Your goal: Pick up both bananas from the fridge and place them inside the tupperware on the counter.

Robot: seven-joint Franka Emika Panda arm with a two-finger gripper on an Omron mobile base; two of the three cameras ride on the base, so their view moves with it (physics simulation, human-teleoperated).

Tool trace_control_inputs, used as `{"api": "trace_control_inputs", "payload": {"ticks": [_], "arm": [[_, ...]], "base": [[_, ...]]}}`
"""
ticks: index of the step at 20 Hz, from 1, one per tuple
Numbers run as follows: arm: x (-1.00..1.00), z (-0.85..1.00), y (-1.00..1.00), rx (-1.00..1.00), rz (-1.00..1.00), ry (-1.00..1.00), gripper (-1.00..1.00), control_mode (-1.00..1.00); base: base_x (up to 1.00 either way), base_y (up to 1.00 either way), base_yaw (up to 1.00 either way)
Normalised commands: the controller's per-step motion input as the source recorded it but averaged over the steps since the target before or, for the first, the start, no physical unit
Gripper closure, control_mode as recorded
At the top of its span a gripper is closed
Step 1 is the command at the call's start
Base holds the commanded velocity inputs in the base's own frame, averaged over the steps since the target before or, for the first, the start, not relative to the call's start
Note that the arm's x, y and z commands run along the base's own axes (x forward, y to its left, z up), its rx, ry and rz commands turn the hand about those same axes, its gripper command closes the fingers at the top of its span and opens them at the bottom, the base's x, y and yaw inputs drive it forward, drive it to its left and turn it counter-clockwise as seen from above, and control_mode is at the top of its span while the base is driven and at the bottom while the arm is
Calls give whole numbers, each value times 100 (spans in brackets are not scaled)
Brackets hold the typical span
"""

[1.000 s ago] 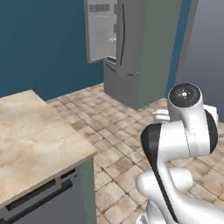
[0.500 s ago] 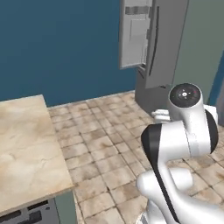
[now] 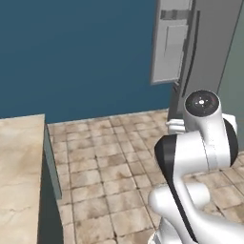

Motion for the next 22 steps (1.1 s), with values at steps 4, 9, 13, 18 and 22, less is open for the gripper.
{"api": "trace_control_inputs", "payload": {"ticks": [4,9,13,18,22], "arm": [[0,0,0,0,0,0,-100,100],[0,0,0,0,0,0,-100,100],[0,0,0,0,0,0,-100,100],[0,0,0,0,0,0,-100,100],[0,0,0,0,0,0,-100,100]], "base": [[72,-32,-14],[83,-1,-39],[92,8,-37],[86,31,-45],[65,38,-38]]}}
